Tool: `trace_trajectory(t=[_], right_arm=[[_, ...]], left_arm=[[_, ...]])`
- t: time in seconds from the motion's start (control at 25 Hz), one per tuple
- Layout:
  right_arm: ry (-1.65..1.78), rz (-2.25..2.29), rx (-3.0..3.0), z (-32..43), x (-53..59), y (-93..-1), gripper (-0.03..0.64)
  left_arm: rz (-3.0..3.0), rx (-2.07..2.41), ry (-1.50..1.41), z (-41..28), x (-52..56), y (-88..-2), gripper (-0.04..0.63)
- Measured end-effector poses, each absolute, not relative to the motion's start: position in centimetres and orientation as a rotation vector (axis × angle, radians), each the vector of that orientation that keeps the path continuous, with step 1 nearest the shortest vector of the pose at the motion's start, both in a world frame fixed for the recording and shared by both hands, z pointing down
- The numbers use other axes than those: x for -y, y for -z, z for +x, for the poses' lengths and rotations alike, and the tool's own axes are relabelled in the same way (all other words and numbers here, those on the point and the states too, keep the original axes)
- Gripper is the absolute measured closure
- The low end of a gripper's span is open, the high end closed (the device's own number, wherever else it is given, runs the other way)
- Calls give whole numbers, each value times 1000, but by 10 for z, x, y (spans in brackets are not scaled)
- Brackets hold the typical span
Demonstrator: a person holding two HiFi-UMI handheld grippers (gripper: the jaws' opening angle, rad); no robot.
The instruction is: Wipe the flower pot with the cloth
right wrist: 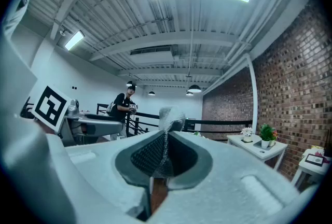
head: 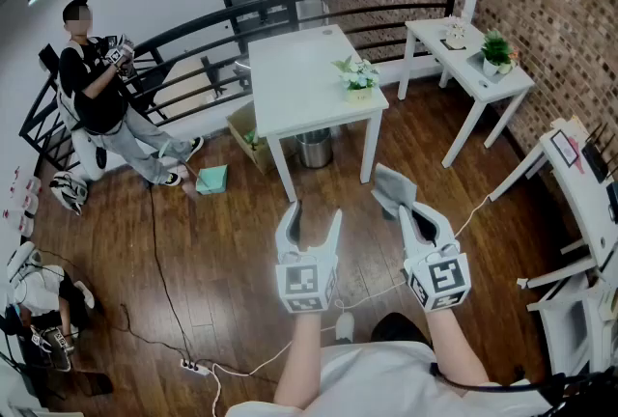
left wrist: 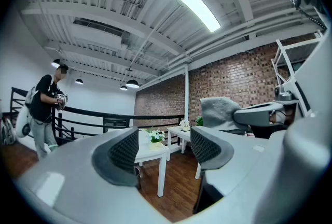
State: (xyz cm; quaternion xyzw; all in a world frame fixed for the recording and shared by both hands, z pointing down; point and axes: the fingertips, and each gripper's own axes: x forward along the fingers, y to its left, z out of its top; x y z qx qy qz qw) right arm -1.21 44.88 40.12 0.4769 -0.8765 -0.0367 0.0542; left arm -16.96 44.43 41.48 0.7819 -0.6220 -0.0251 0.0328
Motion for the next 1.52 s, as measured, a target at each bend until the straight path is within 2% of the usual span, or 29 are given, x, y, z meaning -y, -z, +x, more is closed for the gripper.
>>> trace_trajectory(t=[0.08,0.28,0.56,0.68,0.84,1.08,1.4,1.48,1.52], right_arm=[[2,1473,2619,-2,-447,-420,611],[8,1501,2604,6,-403,-425,611],[-138,1521,2656,37,-283,-436,611],[-91,1511,2711,45,-221,-416,611],[-70,1450,2791,65,-168,-406,611],[-206,1419,2786,92,-106,-447,611],[-225,1357,2763,74,-30,-472,611],[-286,1335,2745,68,-5,-484,611],[-325,1323,2733,65,5,-491,611]], left_arm=[[2379,1840,116,-164,-435,-426,295],[2427,1805,147,-150,-393,-424,295],[2440,1764,103,-110,-301,-443,290],[2458,1800,115,-98,-251,-428,288],[2476,1818,66,-74,-192,-423,265],[2404,1844,-64,-77,-142,-465,222],[2378,1771,-121,-91,-57,-519,196],[2403,1777,-193,-94,-26,-538,146],[2415,1765,-231,-94,-13,-548,143]])
